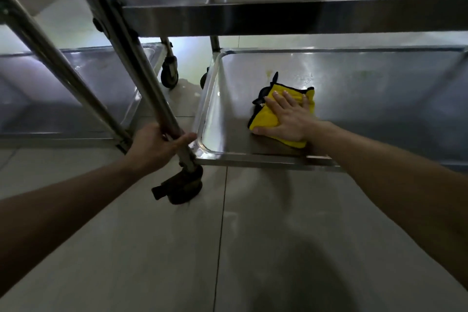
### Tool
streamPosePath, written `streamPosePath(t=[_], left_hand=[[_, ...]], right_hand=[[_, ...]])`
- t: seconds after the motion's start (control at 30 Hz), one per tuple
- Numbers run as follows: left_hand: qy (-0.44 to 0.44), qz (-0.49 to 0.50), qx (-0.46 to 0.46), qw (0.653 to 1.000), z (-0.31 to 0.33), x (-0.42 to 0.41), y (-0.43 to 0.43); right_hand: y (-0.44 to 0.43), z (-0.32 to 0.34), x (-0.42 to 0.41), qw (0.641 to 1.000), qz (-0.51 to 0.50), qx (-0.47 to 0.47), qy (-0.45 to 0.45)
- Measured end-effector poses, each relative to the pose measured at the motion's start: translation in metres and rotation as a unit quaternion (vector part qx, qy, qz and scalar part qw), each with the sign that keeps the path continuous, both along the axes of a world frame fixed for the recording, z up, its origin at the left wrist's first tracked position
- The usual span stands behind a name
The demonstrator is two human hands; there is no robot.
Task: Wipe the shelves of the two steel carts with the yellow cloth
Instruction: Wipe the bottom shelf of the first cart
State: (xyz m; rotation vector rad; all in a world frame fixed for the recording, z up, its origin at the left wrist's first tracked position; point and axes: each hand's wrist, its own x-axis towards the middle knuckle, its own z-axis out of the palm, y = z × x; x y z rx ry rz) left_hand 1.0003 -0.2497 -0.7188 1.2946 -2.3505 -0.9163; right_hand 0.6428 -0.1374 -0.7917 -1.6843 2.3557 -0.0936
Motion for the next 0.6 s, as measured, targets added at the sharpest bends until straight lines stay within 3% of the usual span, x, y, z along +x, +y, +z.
streamPosePath(t=[0.23, 0.5, 0.6], left_hand=[[0.001, -0.018, -0.016, 1.0, -0.002, -0.003, -0.002], [0.008, -0.03, 0.005, 1.0, 0.004, -0.004, 0.002], [-0.002, -0.015, 0.019, 1.0, 0.006, -0.005, 0.003]], right_hand=[[-0.085, 0.007, 0.101, 0.996, 0.088, -0.013, -0.022], [-0.019, 0.012, 0.146, 0.974, 0.221, -0.042, 0.023], [0.011, 0.012, 0.143, 0.958, 0.267, -0.055, 0.086]])
